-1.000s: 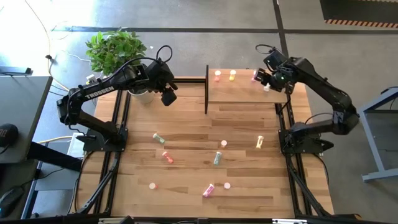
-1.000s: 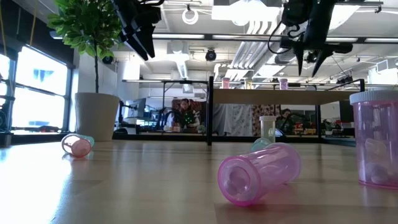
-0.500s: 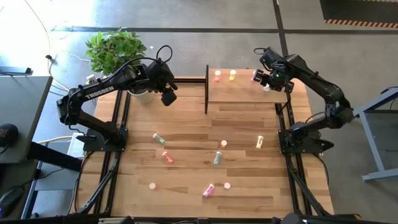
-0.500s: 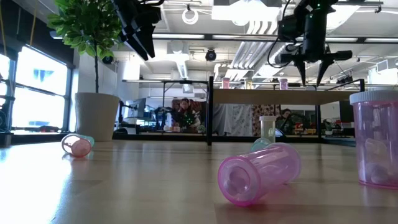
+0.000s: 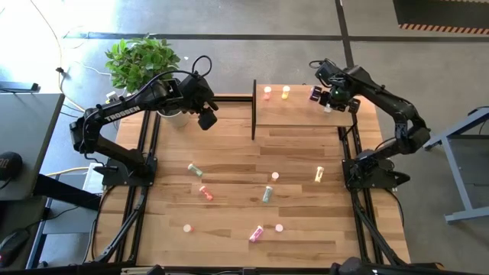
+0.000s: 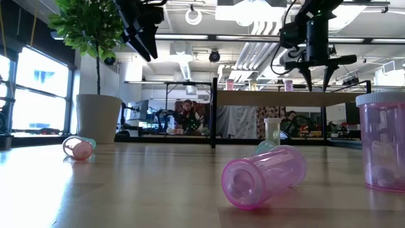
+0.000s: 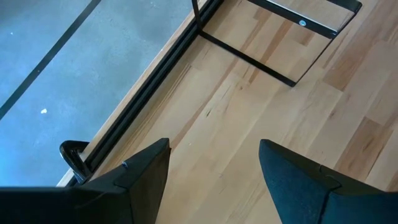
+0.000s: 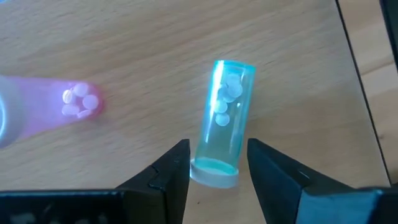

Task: Pick and place medicine bottles onto shelf by color
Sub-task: Put the bottom blue medicine bottle on the shelf

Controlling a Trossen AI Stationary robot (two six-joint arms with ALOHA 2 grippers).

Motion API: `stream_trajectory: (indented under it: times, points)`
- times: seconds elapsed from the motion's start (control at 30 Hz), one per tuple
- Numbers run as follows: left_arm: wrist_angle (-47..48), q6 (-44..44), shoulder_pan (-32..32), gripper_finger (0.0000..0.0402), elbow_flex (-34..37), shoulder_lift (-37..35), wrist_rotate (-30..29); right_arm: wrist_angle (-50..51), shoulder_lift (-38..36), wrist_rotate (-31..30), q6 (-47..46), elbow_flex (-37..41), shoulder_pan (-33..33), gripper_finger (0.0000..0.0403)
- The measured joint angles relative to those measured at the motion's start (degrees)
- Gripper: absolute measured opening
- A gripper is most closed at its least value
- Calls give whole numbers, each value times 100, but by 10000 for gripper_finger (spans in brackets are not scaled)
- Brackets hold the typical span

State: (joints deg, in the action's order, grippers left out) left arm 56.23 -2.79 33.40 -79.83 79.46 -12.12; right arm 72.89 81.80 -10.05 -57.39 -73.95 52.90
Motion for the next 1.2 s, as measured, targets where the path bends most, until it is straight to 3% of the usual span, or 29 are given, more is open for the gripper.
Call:
stream_trajectory:
  times: [0.3,0.83,1.2]
  points:
    - [0,0,0,239,0,0,-2,69,0,62,0,0,0,111]
    - [0,0,-2,239,0,0,-2,357,-2,127,441,-49,0,83]
    - [0,2,0,239,0,0,185,1414,2,343,940,-955,-536,83]
